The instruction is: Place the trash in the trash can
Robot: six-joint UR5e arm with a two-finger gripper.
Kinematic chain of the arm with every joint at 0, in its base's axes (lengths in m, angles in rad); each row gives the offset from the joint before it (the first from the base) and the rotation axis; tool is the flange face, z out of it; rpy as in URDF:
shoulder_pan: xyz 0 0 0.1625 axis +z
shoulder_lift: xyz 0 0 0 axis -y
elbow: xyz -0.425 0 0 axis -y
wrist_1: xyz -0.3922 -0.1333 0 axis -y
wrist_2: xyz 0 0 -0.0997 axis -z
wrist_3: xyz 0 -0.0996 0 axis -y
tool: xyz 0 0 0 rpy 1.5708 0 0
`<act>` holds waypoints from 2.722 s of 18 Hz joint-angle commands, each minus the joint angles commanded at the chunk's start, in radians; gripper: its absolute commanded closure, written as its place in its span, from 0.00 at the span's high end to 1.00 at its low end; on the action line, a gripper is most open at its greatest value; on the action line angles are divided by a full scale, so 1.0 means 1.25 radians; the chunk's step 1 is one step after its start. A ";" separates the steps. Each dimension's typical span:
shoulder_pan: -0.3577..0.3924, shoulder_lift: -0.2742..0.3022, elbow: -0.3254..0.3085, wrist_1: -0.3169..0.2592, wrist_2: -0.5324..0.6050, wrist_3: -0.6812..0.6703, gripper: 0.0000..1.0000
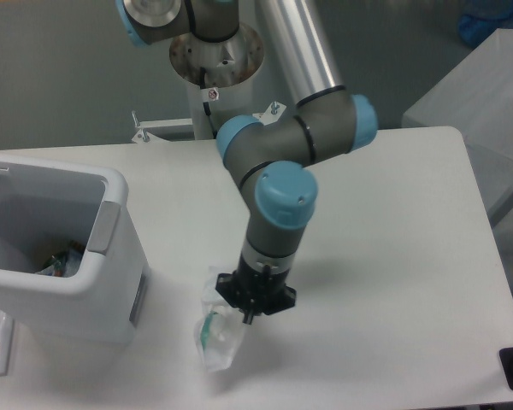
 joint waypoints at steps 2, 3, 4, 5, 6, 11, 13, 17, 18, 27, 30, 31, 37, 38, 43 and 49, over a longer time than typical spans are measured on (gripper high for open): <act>0.015 0.012 0.023 0.000 -0.048 -0.005 0.00; 0.023 0.032 0.032 0.000 -0.072 -0.017 0.00; 0.032 0.043 0.038 0.001 -0.103 -0.026 0.00; 0.037 0.049 0.045 0.001 -0.139 -0.032 0.00; 0.039 0.062 0.049 0.000 -0.173 -0.034 0.00; 0.032 0.136 0.047 0.002 -0.298 -0.036 0.00; 0.026 0.179 0.032 0.002 -0.333 -0.040 0.00; -0.017 0.223 -0.019 0.002 -0.383 -0.039 0.00; -0.035 0.231 -0.034 0.004 -0.382 -0.037 0.00; -0.094 0.304 -0.198 0.016 -0.378 0.098 0.46; -0.093 0.328 -0.231 0.018 -0.376 0.143 0.95; -0.093 0.328 -0.229 0.017 -0.376 0.144 0.99; -0.080 0.317 -0.169 0.015 -0.378 0.134 1.00; -0.072 0.315 -0.159 0.015 -0.382 0.133 1.00; -0.054 0.309 -0.142 0.015 -0.383 0.135 1.00; -0.054 0.253 -0.096 0.015 -0.370 0.135 1.00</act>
